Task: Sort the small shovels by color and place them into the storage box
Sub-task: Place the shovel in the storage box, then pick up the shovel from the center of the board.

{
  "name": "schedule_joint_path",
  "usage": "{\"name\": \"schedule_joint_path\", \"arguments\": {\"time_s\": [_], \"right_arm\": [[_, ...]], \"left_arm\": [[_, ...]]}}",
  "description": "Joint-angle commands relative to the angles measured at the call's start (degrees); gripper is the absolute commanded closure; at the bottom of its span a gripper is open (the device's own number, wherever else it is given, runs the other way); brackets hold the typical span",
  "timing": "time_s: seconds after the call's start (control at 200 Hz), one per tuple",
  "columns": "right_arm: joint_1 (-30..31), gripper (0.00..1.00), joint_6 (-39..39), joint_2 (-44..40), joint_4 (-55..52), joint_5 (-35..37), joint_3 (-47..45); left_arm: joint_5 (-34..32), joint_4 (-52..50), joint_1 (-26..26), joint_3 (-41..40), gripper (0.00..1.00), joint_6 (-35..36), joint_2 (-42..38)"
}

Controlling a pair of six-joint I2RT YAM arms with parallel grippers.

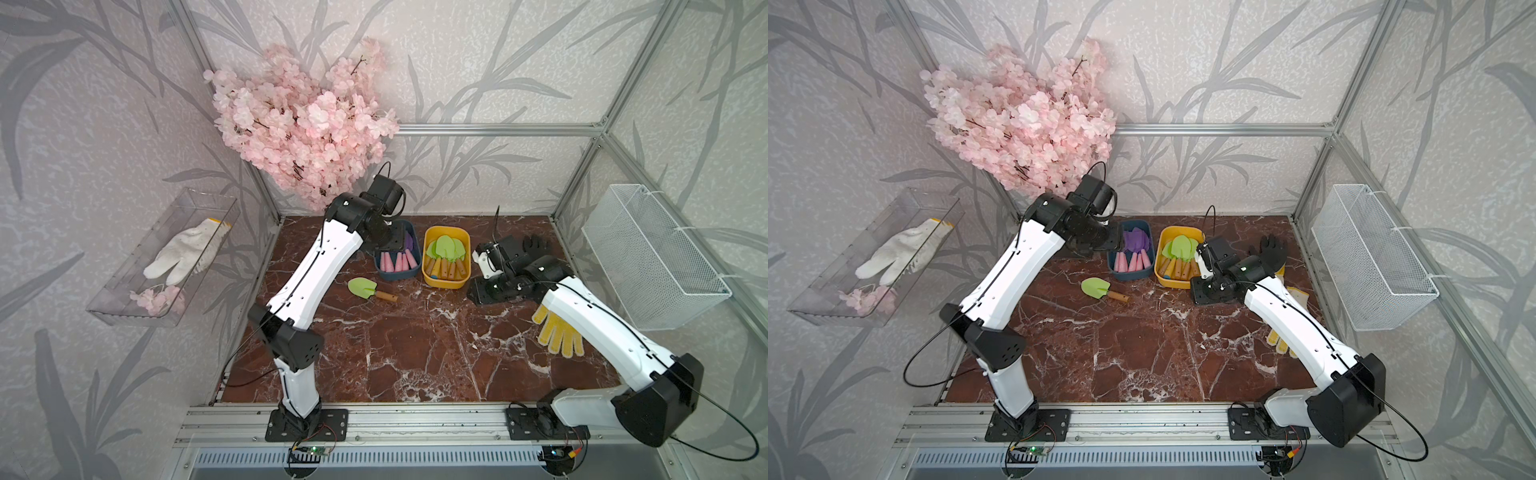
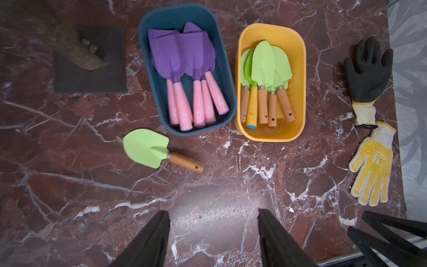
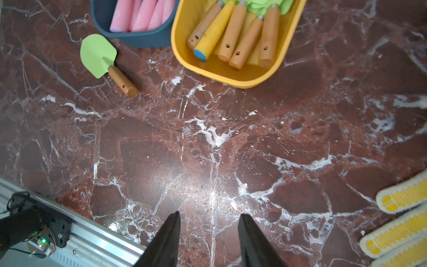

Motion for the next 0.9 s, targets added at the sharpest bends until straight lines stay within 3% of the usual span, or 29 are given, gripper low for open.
{"name": "schedule_joint_path", "arguments": {"time_s": [0.0,0.15,0.33,0.665,0.895], "right_arm": [[3.0,0.53,-3.5,3.1,0.1,0.2,3.5],[8.5,0.5,-8.2,7.3,0.7,0.7,7.1],[12.5,0.46,-14.3,13.7,1.4,-2.5,11.1],[15.6,0.4,-20.7,28.3,1.9,-4.9,22.7],[17.6,0.39,-23.8,37.7,0.6,-2.6,30.8]], "left_arm": [[-4.7,3.5,0.5,-9.5,0.36,-1.9,-7.4],[-10.0,7.4,1.3,-26.1,0.35,-6.7,-21.4],[-13.9,4.3,3.9,-37.2,0.34,-13.2,-32.9],[-15.4,1.2,6.2,-47.5,0.32,-20.0,-44.0],[-15.7,-1.7,6.7,-49.4,0.32,-21.6,-48.2]]}}
